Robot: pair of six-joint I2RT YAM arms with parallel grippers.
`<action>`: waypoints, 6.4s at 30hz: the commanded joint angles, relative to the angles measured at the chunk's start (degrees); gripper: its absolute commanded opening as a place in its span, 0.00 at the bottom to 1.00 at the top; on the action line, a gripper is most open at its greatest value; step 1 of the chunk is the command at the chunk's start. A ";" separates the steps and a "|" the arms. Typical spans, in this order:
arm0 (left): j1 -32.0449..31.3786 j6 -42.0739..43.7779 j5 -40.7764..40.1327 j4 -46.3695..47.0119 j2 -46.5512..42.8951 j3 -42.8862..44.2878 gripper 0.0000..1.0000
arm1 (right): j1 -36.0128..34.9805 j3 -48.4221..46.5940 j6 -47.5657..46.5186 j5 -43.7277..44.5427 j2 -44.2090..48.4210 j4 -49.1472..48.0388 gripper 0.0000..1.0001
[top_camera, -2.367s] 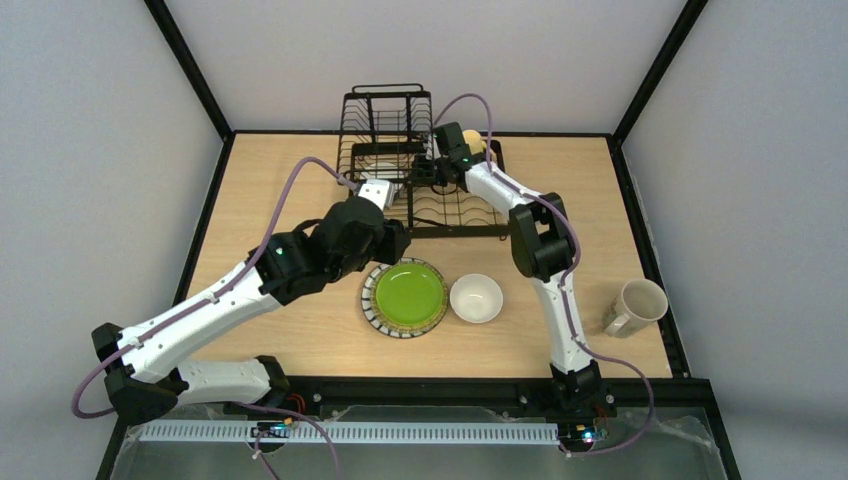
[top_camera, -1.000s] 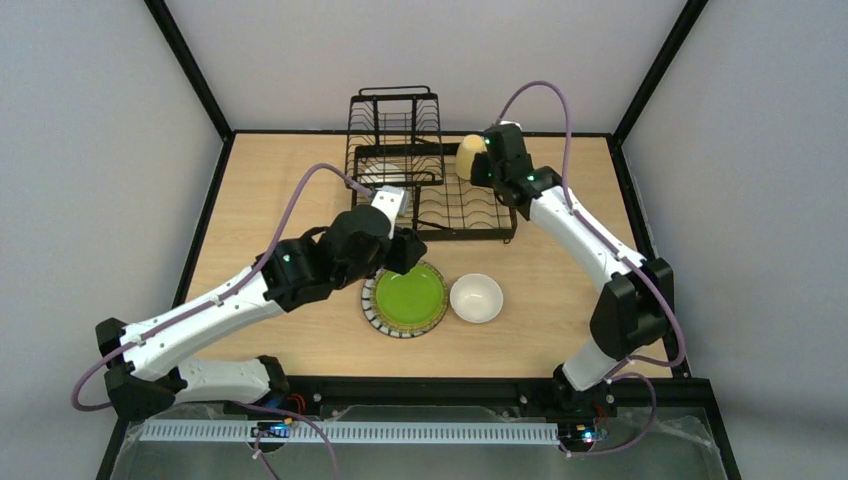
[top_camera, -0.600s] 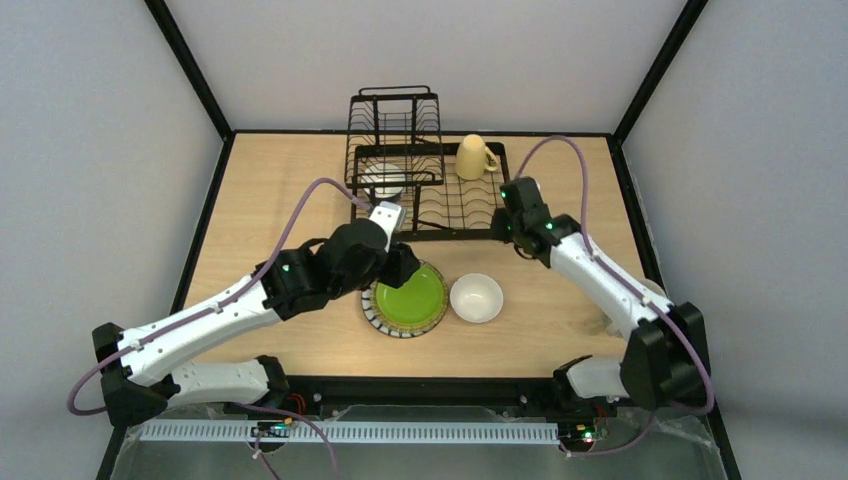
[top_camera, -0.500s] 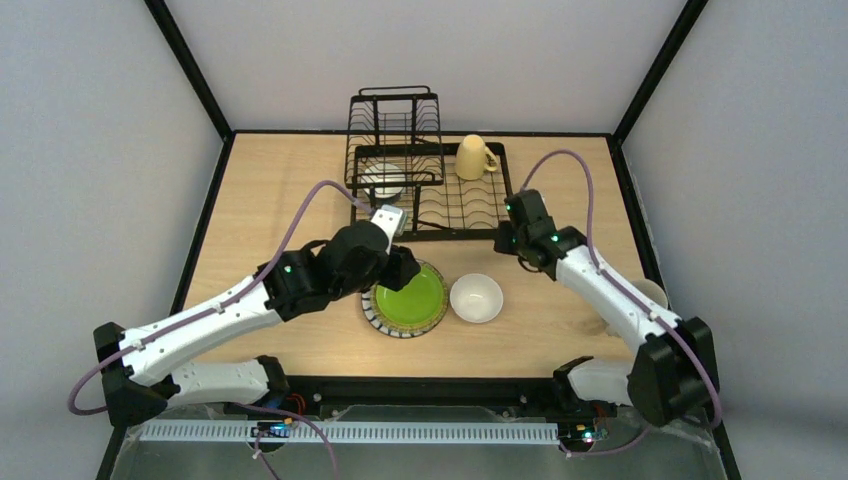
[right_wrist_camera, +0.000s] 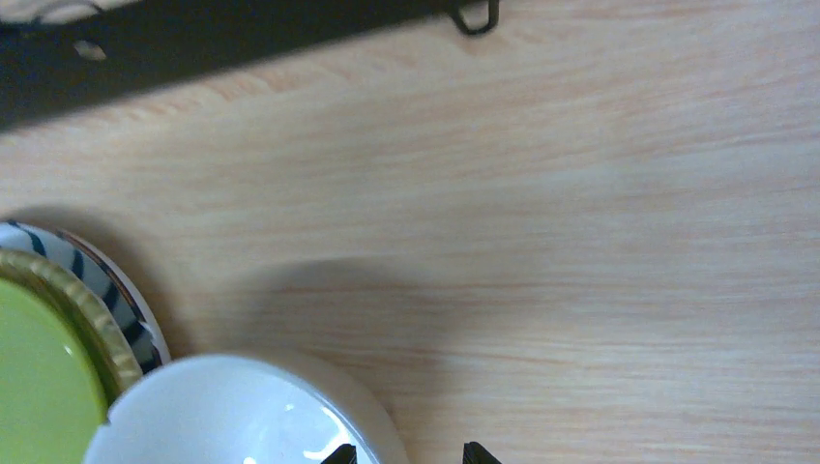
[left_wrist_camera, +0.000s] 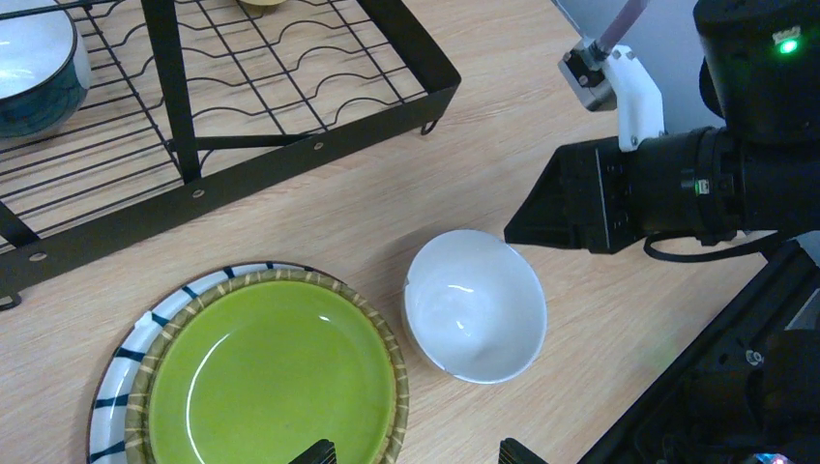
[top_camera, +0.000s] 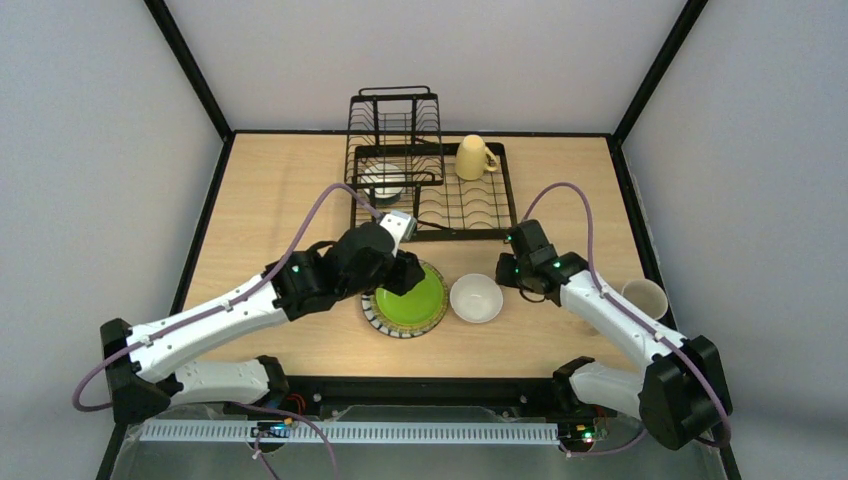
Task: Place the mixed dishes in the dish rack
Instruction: Grab the bowl at the center of the board, then place the bowl in the dish rack, then grab the bowl from the dish rack.
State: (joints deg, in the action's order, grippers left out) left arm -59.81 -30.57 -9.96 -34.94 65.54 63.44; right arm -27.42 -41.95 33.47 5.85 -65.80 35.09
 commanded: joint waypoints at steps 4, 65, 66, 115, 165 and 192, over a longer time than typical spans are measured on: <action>-0.39 1.37 1.07 1.02 1.38 -1.39 0.97 | -1.74 4.45 3.05 -2.46 1.27 -0.37 0.63; -0.43 1.73 1.23 -6.19 -1.82 8.42 0.98 | -1.72 -37.73 -2.66 6.65 -23.53 5.54 0.00; -0.38 1.59 1.21 -6.29 -2.16 8.33 0.98 | -1.57 -38.23 -2.77 6.58 -24.33 5.36 0.00; -0.39 -2.43 -2.21 -9.20 -5.32 7.14 0.98 | 2.81 -59.65 -8.35 -2.77 -54.27 -2.00 0.00; -0.43 -2.96 -2.17 -7.81 -3.64 6.70 0.98 | 2.28 -58.03 -10.06 -5.93 -55.68 -3.66 0.00; -0.44 -2.90 -3.17 -8.70 -1.95 6.26 0.98 | 3.64 -55.82 -7.92 -6.58 -51.86 -7.43 0.00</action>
State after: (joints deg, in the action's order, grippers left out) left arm -59.86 -33.63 -12.67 -43.33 62.08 70.06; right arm -24.53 -99.00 23.59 -0.30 -121.82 31.94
